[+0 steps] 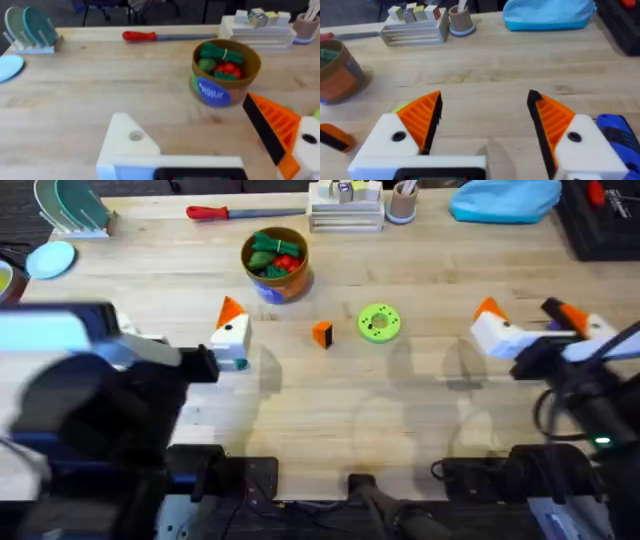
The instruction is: Pick up the gripper from the table and insert it into the empty holder that is missing its gripper. Then pick up a screw, insert it into the mounting hole, and use the screwdriver to tighten it. Finally, clean up the table by picking up the vegetable and placing it into the bucket.
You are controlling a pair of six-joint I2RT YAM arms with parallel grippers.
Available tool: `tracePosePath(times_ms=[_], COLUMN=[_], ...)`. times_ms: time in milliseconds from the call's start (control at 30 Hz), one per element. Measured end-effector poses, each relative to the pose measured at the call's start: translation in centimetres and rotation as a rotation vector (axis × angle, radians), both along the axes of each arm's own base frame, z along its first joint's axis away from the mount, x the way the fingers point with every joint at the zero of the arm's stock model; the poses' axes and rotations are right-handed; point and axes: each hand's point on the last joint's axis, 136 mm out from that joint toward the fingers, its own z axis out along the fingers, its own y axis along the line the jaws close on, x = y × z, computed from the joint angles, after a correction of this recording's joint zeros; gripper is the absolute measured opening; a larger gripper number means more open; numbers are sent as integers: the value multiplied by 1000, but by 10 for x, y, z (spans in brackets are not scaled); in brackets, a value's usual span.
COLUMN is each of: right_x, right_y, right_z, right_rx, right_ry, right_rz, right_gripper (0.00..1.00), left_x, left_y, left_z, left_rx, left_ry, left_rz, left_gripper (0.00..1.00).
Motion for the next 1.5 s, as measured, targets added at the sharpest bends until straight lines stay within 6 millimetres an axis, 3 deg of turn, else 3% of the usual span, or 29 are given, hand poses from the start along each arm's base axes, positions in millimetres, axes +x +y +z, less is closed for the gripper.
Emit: tracePosePath(times_ms=[200, 367, 533, 833, 1033, 1067, 1133, 1167, 1200, 1367, 1400, 1500], right_x=[3, 24, 37, 40, 40, 40, 40, 40, 40, 40, 40, 40], right_y=[1, 7, 17, 22, 22, 22, 22, 22, 22, 22, 22, 22], right_z=[43, 64, 53, 45, 45, 45, 45, 45, 45, 45, 45, 45], right_rx=[9, 28, 53, 85, 89, 89, 89, 89, 89, 89, 89, 89], right_ry=[110, 173, 241, 277, 277, 277, 277, 277, 277, 277, 277, 277], right_rz=[1, 32, 83, 101, 100, 99, 99, 100, 100, 99, 100, 100], right_gripper=[991, 991, 991, 992, 992, 992, 992, 991, 992, 992, 992, 992], left_x=[-17, -9, -4, -7, -7, -6, 0, 6, 13, 41, 42, 36], left_y=[4, 4, 5, 15, 16, 16, 14, 11, 6, -37, -48, -79], left_z=[1, -7, -31, -67, -76, -75, -71, -66, -59, 0, 13, 40], left_rx=[48, 68, 37, -410, -502, -503, -488, -474, -450, -296, -258, -127], left_ry=[319, 503, 636, 768, 792, 788, 762, 739, 707, 494, 447, 336], left_rz=[3, -11, 12, 449, 549, 546, 509, 465, 404, 15, -70, -305], left_gripper=[993, 993, 993, 984, 81, 19, 6, 7, 70, 840, 952, 993])
